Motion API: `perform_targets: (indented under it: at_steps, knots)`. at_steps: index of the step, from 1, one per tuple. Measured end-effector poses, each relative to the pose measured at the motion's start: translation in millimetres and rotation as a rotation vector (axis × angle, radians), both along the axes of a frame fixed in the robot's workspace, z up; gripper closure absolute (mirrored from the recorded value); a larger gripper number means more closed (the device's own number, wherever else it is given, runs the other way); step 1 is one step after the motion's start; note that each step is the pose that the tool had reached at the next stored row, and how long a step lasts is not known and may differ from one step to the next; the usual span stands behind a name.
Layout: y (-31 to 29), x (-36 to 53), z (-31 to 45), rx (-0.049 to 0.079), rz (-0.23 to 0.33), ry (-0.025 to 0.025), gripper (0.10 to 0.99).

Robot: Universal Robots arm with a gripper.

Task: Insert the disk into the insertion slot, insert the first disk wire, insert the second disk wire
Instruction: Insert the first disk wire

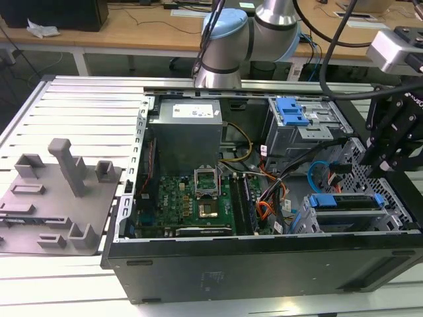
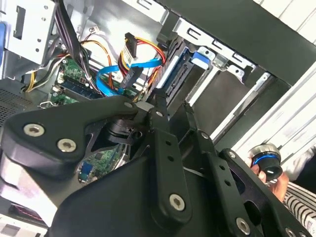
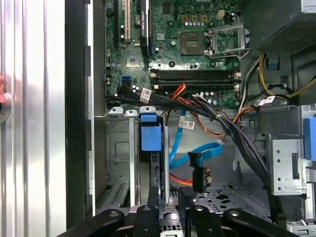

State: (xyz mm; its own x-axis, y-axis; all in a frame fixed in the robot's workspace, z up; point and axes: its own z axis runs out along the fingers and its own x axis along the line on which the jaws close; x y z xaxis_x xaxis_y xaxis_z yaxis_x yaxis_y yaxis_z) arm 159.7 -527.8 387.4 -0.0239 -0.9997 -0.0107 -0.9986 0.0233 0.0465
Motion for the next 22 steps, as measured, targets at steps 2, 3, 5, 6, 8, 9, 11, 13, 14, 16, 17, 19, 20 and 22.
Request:
perform_targets:
  at_steps: [2,3,5,6,8,9,11,13,14,16,17,19,20,22]
  knots:
    - [3.8,2.6,-0.1,0.0,0.0,0.0,0.784]
    - [4.7,3.2,0.0,0.0,0.0,0.0,0.784]
    - [6.8,4.6,0.0,0.0,0.0,0.0,0.784]
    - [7.6,5.1,0.0,0.0,0.0,0.0,0.784]
    - [10.3,6.7,0.0,0.0,0.0,0.0,0.784]
    - [11.4,7.4,0.0,0.0,0.0,0.0,0.784]
    - [17.9,10.2,0.0,0.0,0.0,0.0,0.784]
    - [21.0,11.1,0.0,0.0,0.0,0.0,0.784]
    - [22.3,11.3,0.0,0.0,0.0,0.0,0.784]
    - [24.8,11.7,0.0,0.0,0.0,0.0,0.784]
    - [26.0,11.9,0.0,0.0,0.0,0.0,0.784]
    - [28.0,12.2,0.0,0.0,0.0,0.0,0.784]
    - [28.8,12.7,-0.6,0.0,0.0,0.0,0.784]
    - [28.8,12.8,-2.8,0.0,0.0,0.0,0.784]
